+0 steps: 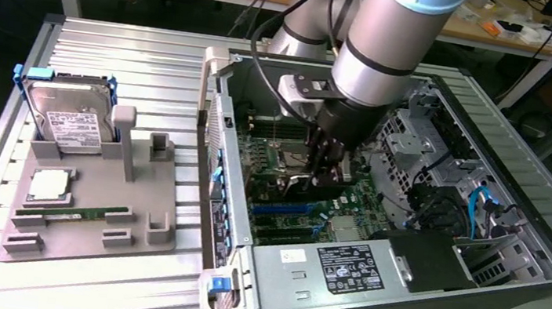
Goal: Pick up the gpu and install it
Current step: 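Insert the gpu into the slot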
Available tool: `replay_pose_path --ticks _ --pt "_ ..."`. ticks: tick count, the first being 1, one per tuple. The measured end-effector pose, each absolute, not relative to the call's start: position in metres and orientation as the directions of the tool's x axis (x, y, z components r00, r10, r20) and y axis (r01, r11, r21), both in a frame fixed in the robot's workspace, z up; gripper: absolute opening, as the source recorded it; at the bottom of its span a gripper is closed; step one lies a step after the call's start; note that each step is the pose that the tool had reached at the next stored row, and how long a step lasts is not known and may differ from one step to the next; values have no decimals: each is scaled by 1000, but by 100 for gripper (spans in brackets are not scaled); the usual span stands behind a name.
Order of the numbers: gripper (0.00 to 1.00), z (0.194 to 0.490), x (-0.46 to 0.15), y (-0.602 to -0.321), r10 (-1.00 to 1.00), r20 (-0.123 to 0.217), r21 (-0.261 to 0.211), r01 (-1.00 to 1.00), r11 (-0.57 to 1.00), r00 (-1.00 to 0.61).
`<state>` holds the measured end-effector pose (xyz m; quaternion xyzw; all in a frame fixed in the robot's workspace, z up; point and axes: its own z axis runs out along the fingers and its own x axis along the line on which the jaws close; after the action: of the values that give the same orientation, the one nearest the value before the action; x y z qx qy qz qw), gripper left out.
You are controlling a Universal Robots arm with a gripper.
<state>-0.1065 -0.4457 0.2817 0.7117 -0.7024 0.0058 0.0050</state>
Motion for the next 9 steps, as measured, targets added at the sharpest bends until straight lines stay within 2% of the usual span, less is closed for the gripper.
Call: replay_pose_path --ticks 9 --pt "27 277 -112 -449 -1000 15 -1 -1000 -13 13"
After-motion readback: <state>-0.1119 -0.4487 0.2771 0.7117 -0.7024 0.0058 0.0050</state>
